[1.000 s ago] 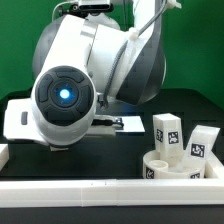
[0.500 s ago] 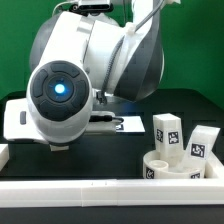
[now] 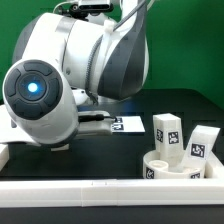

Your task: Assemble stool

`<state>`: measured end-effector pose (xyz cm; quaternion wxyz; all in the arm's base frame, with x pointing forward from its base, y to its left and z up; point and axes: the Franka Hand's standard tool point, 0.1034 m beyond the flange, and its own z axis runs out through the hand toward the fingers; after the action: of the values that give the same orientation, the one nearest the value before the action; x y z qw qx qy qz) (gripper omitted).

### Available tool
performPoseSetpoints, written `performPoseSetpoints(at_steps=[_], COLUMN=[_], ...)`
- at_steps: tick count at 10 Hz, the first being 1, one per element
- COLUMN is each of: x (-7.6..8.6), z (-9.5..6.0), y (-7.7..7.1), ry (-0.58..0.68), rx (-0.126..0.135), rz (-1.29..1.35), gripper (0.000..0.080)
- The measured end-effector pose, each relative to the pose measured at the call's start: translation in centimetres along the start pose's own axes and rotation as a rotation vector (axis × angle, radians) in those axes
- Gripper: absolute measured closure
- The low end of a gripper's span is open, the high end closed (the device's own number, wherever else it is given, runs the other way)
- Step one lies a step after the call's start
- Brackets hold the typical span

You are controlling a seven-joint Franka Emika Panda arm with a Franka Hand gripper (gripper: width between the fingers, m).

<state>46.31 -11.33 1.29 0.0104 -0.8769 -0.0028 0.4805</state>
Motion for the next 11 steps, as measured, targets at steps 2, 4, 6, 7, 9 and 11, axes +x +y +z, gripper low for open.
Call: performPoseSetpoints(at_steps=[2, 4, 6, 7, 9, 11], x=[0.1, 0.3, 0.3, 0.3, 0.0, -1.3], z=[0.0, 0.2, 0.2, 0.1, -1.0, -4.5], y=[-0.3, 0.0, 0.0, 0.0, 0.1, -0.1], ry=[0.0, 0.002, 0.002, 0.002, 0.008, 0.026], rx=[-0.006, -0.006, -0.008, -0.009, -0.032, -0.077], rz=[0.003, 0.005, 0.005, 0.005, 0.004, 0.018], gripper=[0.0202, 0.0384, 0.0462, 0.0462, 0.0462, 0.0462])
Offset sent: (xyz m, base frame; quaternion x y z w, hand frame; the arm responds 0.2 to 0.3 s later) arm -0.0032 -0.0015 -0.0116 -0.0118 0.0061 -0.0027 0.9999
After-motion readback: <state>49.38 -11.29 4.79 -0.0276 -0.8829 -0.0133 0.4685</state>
